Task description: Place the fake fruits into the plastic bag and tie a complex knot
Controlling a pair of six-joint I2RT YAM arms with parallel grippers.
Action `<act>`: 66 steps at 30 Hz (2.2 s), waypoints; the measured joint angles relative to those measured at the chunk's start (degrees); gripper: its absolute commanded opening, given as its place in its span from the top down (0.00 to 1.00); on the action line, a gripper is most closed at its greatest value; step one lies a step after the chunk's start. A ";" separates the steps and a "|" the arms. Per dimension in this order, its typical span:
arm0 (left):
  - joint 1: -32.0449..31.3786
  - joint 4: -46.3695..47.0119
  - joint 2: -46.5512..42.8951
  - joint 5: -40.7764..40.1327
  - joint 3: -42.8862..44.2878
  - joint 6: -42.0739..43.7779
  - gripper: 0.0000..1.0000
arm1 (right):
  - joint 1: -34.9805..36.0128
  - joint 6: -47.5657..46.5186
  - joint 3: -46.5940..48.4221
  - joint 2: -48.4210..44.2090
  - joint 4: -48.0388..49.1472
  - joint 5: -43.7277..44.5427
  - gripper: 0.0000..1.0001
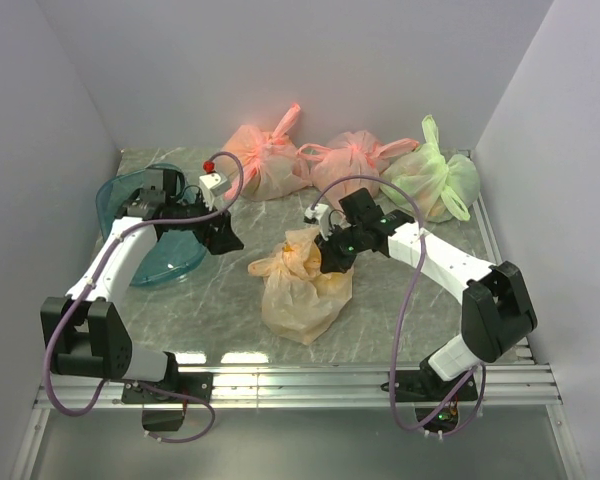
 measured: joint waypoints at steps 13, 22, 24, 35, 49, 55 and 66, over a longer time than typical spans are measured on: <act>-7.30 -7.45 -0.09 0.55 -1.90 22.05 0.01 | 0.00 -2.67 4.09 -1.20 -4.46 -2.27 1.00; -15.21 2.10 1.07 -7.04 -8.37 24.13 0.06 | 0.00 -2.60 4.81 -1.22 -5.75 -3.80 1.00; -15.47 4.94 2.19 -7.17 -8.37 23.10 0.19 | 0.00 -2.60 5.25 -1.20 -5.81 -4.04 1.00; -14.67 4.76 6.29 -4.48 -5.11 18.69 1.00 | -1.70 -2.58 8.44 -1.09 -9.62 -5.62 1.00; -1.22 -6.05 -0.94 -2.25 -7.43 22.34 1.00 | -14.60 -12.83 6.67 -2.75 -18.80 -10.82 1.00; -1.11 -6.80 -1.07 -2.71 -8.59 22.95 1.00 | -18.69 -17.42 3.15 -4.57 -20.28 -10.36 1.00; -0.98 -1.29 0.42 -3.06 -10.03 18.38 1.00 | -27.36 -20.72 -5.42 -6.99 -14.53 -8.22 1.00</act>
